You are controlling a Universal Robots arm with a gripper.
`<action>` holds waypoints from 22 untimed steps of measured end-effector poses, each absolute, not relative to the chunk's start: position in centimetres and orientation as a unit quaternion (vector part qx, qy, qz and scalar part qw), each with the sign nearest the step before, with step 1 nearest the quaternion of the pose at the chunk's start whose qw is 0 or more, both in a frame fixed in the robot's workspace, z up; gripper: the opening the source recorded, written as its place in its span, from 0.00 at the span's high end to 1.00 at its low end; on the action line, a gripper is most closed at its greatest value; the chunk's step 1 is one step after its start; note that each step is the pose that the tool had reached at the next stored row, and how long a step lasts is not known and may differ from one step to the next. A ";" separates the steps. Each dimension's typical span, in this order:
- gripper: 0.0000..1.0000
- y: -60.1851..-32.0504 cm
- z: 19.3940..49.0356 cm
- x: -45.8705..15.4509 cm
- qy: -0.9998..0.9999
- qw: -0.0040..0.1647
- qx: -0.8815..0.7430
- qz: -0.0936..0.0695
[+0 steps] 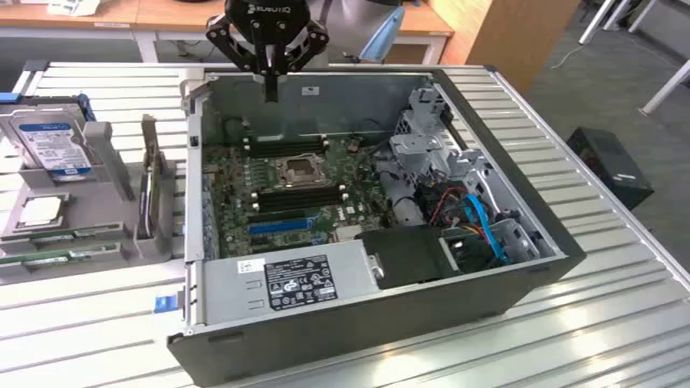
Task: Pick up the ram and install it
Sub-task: 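Reach for the ram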
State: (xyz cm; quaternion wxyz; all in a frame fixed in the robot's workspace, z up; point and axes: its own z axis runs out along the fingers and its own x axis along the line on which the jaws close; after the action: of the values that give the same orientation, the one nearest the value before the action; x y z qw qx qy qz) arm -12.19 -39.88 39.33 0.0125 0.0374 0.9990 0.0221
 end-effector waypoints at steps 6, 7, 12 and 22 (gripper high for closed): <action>0.89 -39.9 39.3 -12.2 0.999 0.013 0.037 0.022; 0.89 -39.9 39.3 -12.3 0.999 0.013 0.037 0.022; 0.89 -39.9 39.3 -12.6 0.999 0.013 0.037 0.022; 0.89 -39.9 39.3 -13.6 0.999 0.012 0.037 0.022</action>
State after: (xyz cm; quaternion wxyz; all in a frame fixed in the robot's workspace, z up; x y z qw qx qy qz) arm -13.59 -39.88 39.33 0.0125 0.0374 0.9990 0.0221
